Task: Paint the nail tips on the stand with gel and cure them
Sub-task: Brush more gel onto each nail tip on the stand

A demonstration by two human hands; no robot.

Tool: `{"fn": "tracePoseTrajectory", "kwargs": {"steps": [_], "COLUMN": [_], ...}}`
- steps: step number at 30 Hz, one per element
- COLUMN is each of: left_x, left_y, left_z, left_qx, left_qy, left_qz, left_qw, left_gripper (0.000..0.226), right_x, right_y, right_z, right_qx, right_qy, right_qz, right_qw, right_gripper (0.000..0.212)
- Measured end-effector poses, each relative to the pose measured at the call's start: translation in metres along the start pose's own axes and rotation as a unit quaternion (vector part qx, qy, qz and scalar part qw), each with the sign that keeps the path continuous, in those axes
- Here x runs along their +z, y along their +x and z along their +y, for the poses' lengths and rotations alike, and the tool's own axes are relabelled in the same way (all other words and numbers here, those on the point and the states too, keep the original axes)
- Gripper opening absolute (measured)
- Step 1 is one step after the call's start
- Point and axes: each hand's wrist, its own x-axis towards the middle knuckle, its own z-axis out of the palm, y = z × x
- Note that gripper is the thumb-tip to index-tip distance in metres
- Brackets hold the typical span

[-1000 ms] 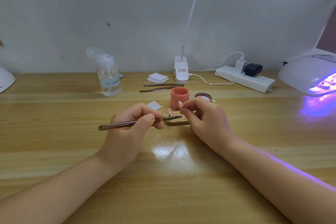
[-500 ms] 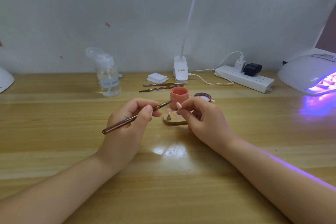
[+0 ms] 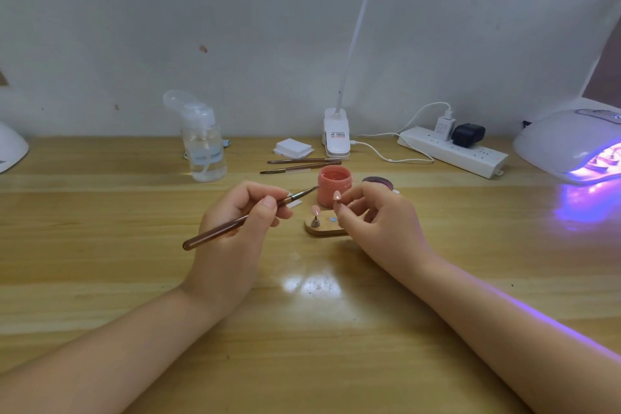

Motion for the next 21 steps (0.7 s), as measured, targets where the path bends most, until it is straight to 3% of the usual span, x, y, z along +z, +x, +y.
{"fn": "tracePoseTrajectory", "kwargs": {"steps": [4,9,21], "left_x": [0.0008,0.0017,0.0002], "left_y": [0.0000,0.0001,0.0000], "left_z": [-0.0015,-0.0010,-0.0018], "left_qx": [-0.005,-0.006,-0.005], "left_qy": [0.004,0.006,0.008], "left_qz": [0.000,-0.001,-0.006], "left_qw": [1.000,1.000,1.000], "left_gripper": [0.017,0.017,0.015], "right_x": [0.0047,0.0055,-0.0022], "right_y": [0.0028,0.0023,-0.0058], "right_z": [0.0008,-0.0003,-0.0045], "right_qx": [0.011,0.017,-0.026], "right_qy": [-0.079,-0.198,-0.307], "right_qz": [-0.015,-0.027,-0.031], "right_qw": [0.997,0.980,0.951], "right_gripper": [0.005,0.014,0.026]}}
